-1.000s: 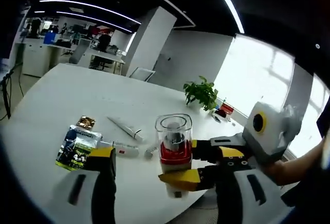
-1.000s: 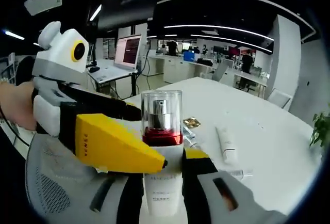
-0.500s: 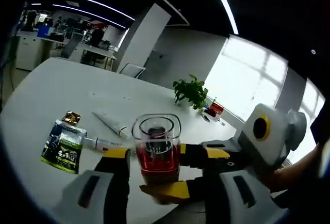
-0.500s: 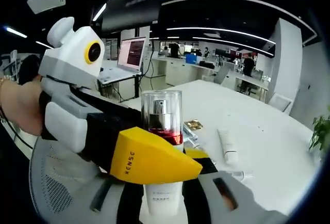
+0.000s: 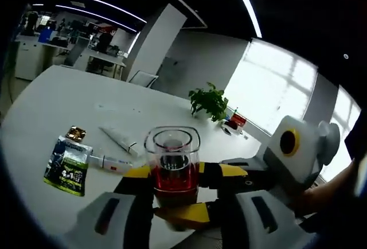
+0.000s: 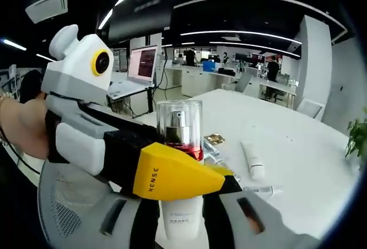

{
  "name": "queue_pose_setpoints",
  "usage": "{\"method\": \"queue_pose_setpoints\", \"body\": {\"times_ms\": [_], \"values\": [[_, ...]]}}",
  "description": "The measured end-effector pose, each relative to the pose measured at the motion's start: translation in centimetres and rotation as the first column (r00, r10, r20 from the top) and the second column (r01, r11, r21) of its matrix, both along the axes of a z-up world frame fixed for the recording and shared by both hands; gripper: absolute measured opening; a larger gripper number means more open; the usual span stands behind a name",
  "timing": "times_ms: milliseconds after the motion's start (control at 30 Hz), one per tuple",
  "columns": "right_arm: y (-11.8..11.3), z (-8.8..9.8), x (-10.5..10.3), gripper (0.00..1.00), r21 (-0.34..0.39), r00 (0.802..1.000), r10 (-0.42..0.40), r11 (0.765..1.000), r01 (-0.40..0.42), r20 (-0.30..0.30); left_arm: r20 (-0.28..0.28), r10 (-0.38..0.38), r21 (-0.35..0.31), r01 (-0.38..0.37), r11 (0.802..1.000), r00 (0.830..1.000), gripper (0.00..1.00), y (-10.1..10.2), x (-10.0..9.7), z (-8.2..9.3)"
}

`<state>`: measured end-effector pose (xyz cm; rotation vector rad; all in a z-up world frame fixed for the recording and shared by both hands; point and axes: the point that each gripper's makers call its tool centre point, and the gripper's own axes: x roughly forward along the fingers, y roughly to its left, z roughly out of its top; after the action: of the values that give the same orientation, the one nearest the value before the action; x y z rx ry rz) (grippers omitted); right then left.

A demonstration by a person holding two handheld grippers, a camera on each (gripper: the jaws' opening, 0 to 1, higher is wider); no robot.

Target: Arrange the skincare products in the storage area until every visible bottle or jar stands upright without overlapping.

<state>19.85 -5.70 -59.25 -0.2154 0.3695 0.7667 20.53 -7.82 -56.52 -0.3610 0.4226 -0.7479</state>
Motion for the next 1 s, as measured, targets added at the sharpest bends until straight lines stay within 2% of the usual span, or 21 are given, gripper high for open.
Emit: {"method": "queue_pose_setpoints", "body": {"times_ms": [267,300,333,367,400,433,467,533,633,667,767,1000], "values": [[-0.6,-0.1,0.1,0.27,0.02,0.999,-0.041,0.999,0.042,-0.029,-0.001,0.001,0.043,-0.001,0.999,1.0,0.37,-0.2,0.1,-0.3],[-0.6,-0.2,0.1,0.27,0.03,0.998,-0.047,0.998,0.049,-0.039,0.004,-0.009,0.054,0.009,0.999,1.0,0.35,-0.3,0.1,-0.2],[-0.7,0.0,-0.2,0.27,0.072,0.997,-0.047,0.996,0.051,-0.064,-0.011,0.032,0.087,-0.03,0.996,0.999,0.24,0.3,0.3,-0.5],[-1.0,0.4,0.1,0.27,0.05,0.998,-0.056,0.997,0.057,-0.028,-0.03,-0.004,0.065,0.006,0.998,1.0,0.23,-0.7,0.6,-1.3],[-0.9,0.3,-0.3,0.27,0.062,0.997,-0.063,0.996,0.066,-0.052,-0.007,-0.015,0.098,0.015,0.995,1.0,0.23,-0.3,0.7,-1.6],[-0.9,0.5,-0.2,0.27,0.049,0.998,-0.064,0.997,0.065,-0.028,0.023,-0.022,0.1,0.019,0.995,1.0,0.24,-0.5,1.0,-1.7],[-0.9,0.6,-0.3,0.27,0.049,0.998,-0.063,0.997,0.063,-0.019,0.023,-0.017,0.092,0.015,0.996,1.0,0.23,0.0,0.3,-0.5],[-0.8,0.7,-0.2,0.27,0.051,0.998,-0.062,0.997,0.063,-0.029,0.01,-0.008,0.087,0.007,0.996,1.0,0.23,0.1,0.1,0.0],[-0.8,0.7,-0.1,0.27,0.06,0.997,-0.073,0.995,0.075,-0.036,-0.009,-0.008,0.083,0.009,0.997,1.0,0.23,0.4,0.6,-0.1],[-0.8,0.7,-0.2,0.28,0.065,0.996,-0.076,0.995,0.078,-0.037,0.01,-0.008,0.093,0.007,0.996,1.0,0.23,0.3,0.5,0.0],[-0.7,0.7,-0.3,0.28,0.068,0.997,-0.072,0.995,0.075,-0.039,-0.008,-0.008,0.08,0.008,0.997,1.0,0.23,0.6,0.7,0.0],[-0.3,1.0,-0.1,0.28,0.086,0.998,-0.049,0.995,0.051,-0.025,-0.001,-0.009,0.085,0.009,0.996,1.0,0.23,0.5,0.7,0.2]]}}
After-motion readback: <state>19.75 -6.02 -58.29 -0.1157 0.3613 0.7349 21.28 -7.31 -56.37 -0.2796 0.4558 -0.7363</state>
